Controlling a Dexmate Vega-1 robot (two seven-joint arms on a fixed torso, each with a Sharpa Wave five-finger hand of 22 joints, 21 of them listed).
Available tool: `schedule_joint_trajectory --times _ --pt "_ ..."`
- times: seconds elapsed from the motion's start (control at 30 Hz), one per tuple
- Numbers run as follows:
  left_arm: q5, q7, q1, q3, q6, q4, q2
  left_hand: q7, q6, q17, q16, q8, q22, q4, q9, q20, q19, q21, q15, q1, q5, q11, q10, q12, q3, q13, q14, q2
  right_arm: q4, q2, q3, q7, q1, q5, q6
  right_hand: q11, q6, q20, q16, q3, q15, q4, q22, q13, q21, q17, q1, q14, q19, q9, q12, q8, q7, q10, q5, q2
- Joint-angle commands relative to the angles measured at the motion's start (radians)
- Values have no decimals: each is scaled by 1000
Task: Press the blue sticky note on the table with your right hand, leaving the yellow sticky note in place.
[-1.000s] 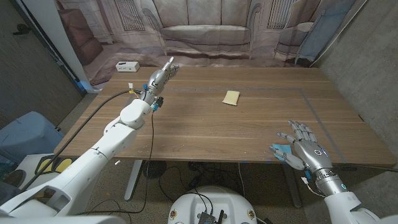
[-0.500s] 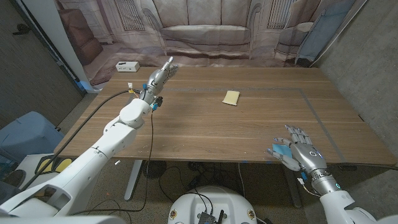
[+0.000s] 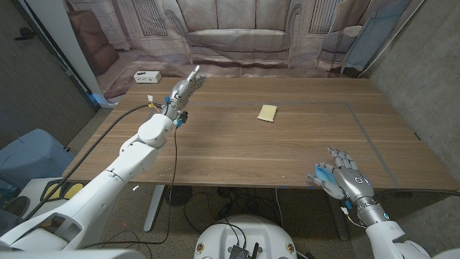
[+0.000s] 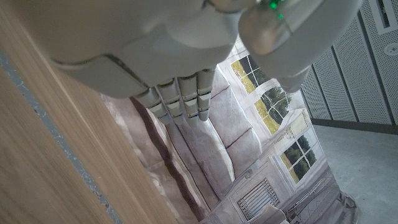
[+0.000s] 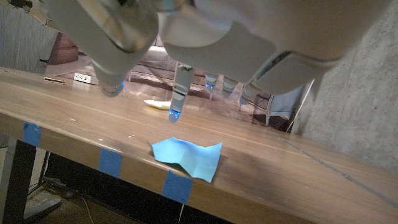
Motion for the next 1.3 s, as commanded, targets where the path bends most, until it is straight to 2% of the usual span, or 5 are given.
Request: schedule_joint_trajectory --times 0.03,0.5,0.87,1.13,1.3 --pt "-3 0 -3 4 9 8 -3 -2 9 6 -3 -3 6 -5 2 2 6 -1 0 2 -2 3 10 1 3 1 6 13 10 -49 -44 -6 30 44 -40 -2 12 -5 8 9 -4 2 4 2 8 3 0 -164 -85 2 8 5 0 -16 -2 13" --pt "-2 0 -15 14 23 17 -10 -3 10 6 -4 -4 6 -7 2 11 5 -1 -2 3 -4 -7 12 -1 3 1 8 15 14 -93 -90 -6 51 95 -97 -1 31 -4 13 12 -2 -1 4 2 14 2 3 -157 -79 2 12 7 -1 -12 -3 15" --pt "-1 5 -14 12 15 19 -12 -5 11 6 -4 -4 6 -8 2 15 4 -2 -3 3 -4 -4 14 -1 3 1 9 15 16 -109 -122 -66 52 123 -113 -5 123 -1 24 14 1 -3 4 1 24 2 2 -129 -63 2 29 31 6 21 -6 14" --pt "-5 5 -13 11 13 22 -13 -4 13 6 -4 -4 6 -9 2 19 3 -2 -3 3 -5 -11 13 -3 3 2 9 16 5 -122 -129 -108 41 135 -123 -8 148 3 30 16 1 -6 4 0 28 2 3 -107 -53 2 37 35 5 42 -6 14" --pt "-11 3 -12 11 13 29 -16 -3 12 6 -5 -5 6 -9 2 22 2 -3 -3 3 -5 -5 16 -3 3 2 9 16 1 -138 -140 -119 38 130 -134 -10 175 8 35 19 2 -9 4 0 32 2 7 -92 -43 1 45 40 5 63 -5 15"
